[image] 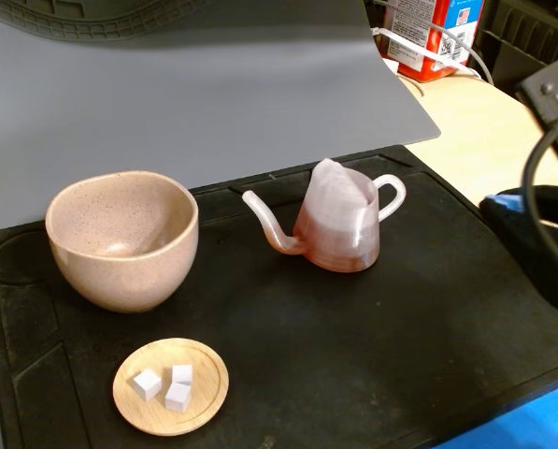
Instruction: Pick up a kettle and pour liquid into a cup.
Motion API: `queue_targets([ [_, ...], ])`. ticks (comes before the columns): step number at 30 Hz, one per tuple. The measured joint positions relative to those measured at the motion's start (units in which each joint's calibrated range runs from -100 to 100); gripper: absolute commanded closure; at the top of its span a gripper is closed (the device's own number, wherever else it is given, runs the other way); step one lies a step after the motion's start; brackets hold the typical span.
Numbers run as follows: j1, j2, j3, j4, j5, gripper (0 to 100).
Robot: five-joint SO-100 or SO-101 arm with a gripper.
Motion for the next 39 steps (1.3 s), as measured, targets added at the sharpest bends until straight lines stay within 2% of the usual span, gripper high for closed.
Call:
queue_targets([
  [8, 0.38, 5.39, -0.39, -3.15, -0.05, 99],
  [12, 1.51, 22.86, -0.97, -19.69, -0.05, 99],
  [18, 1.36, 44.78, -9.64, -36.32, 0.0, 99],
  [19, 1.36, 51.46, -11.39, -43.24, 0.0, 99],
  [21, 1.28, 61.9, -14.22, -52.78, 3.35, 99],
  [25, 1.36, 74.83, -19.08, -66.08, 4.56, 99],
  [27, 1.51, 78.17, -20.35, -69.23, 4.56, 99],
  [29, 1.51, 82.36, -24.05, -72.12, 6.81, 99],
  [35, 1.13, 87.5, -29.31, -72.39, 7.39, 99],
  [39, 0.68, 90.33, -31.16, -72.56, 7.39, 88],
])
